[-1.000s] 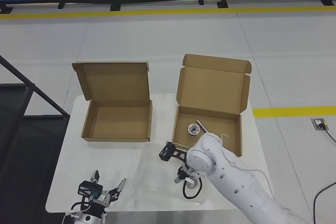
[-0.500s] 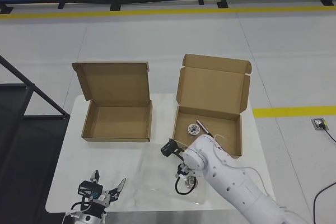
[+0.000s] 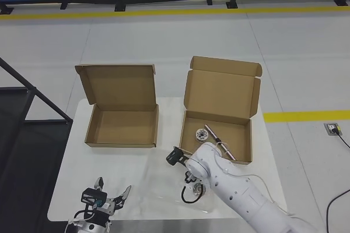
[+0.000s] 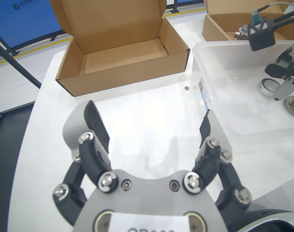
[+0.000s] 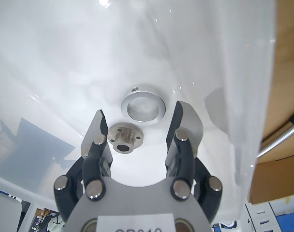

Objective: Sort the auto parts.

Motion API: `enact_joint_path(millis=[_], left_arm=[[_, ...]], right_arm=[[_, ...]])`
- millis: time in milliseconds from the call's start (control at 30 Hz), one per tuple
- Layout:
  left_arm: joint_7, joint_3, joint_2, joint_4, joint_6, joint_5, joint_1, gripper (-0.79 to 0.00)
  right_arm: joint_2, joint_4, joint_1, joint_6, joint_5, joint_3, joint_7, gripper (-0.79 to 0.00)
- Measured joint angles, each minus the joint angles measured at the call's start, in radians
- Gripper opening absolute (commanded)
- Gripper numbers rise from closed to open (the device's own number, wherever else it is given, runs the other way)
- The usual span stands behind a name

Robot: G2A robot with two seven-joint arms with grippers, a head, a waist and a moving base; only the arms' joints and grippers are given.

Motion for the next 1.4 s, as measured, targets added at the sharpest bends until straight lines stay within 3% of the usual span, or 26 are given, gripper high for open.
enact_joint_path(millis=[300,533,900,1400], left_arm=[[0.000,0.000,0.000,0.000,0.000,0.000,0.000,0.000],[0.000,0.000,0.000,0.000,0.000,0.000,0.000,0.000],[0.000,0.000,0.000,0.000,0.000,0.000,0.000,0.000],[0.000,0.000,0.000,0.000,0.000,0.000,0.000,0.000]], right_arm=[[-0.015,0.045,0.009,0.006,-0.008,-0.003,-0.012,-0.274],[-0.030,0.085,0.023,-0.018,0.008,-0.008,-0.010,-0.354],[-0.035,0.054,0.008,-0.026,-0.024,-0.009,-0.010,-0.336],[-0.007,-0.068,-0.066,-0.037,-0.089,0.043,0.003,-0.326]])
